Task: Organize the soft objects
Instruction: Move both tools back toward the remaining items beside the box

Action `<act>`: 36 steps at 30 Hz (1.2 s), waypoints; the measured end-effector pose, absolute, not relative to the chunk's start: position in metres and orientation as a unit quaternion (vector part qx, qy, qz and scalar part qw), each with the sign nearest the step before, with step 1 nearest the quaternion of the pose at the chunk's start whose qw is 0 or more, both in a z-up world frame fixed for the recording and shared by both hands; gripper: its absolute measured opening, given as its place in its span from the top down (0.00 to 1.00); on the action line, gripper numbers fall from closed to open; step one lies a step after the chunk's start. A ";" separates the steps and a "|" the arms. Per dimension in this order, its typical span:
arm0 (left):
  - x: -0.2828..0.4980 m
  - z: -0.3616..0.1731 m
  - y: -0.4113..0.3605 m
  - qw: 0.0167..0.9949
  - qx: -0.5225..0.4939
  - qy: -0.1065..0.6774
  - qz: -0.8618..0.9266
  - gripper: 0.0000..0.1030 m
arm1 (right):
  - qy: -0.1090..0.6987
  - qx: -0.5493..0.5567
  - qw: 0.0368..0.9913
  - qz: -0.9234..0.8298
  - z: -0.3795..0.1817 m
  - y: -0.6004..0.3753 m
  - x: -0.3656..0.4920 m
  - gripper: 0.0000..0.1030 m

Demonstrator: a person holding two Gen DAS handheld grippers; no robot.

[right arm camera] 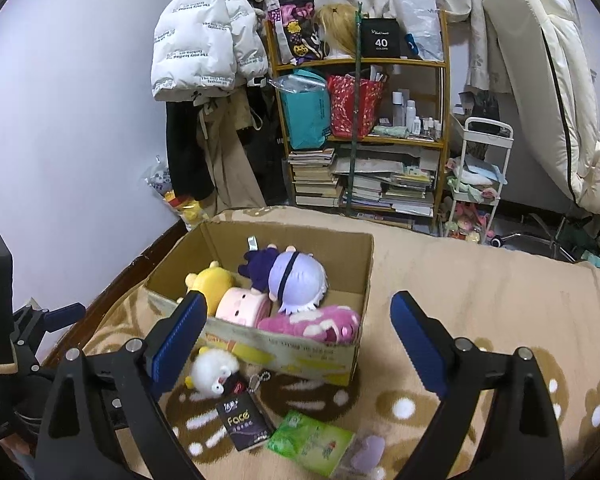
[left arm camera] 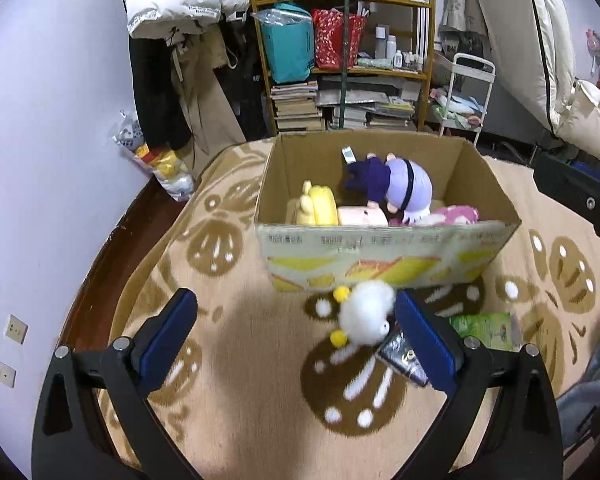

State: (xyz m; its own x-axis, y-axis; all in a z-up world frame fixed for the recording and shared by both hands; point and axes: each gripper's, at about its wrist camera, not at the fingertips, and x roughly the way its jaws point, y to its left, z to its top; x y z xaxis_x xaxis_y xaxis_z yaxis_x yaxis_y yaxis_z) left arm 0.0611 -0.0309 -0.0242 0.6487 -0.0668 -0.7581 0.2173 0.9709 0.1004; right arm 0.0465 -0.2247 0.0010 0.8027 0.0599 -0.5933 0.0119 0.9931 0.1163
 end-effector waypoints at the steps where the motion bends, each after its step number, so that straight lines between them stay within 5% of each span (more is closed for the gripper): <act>1: 0.058 -0.025 -0.031 0.902 0.093 0.414 -0.079 0.05 | 0.317 0.058 0.947 0.011 0.000 -0.225 0.045 0.05; 36: 0.053 -0.055 -0.035 0.882 0.103 0.452 -0.083 0.05 | 0.419 0.107 0.901 -0.028 -0.050 -0.236 0.037 0.00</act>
State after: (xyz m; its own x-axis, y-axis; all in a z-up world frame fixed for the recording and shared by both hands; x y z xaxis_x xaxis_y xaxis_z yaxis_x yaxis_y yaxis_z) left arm 0.0526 -0.0354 -0.0553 0.5779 -0.0523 -0.8144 0.2392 0.9650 0.1078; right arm 0.0368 -0.2358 -0.0504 0.6478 0.0381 -0.7609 0.1406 0.9756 0.1686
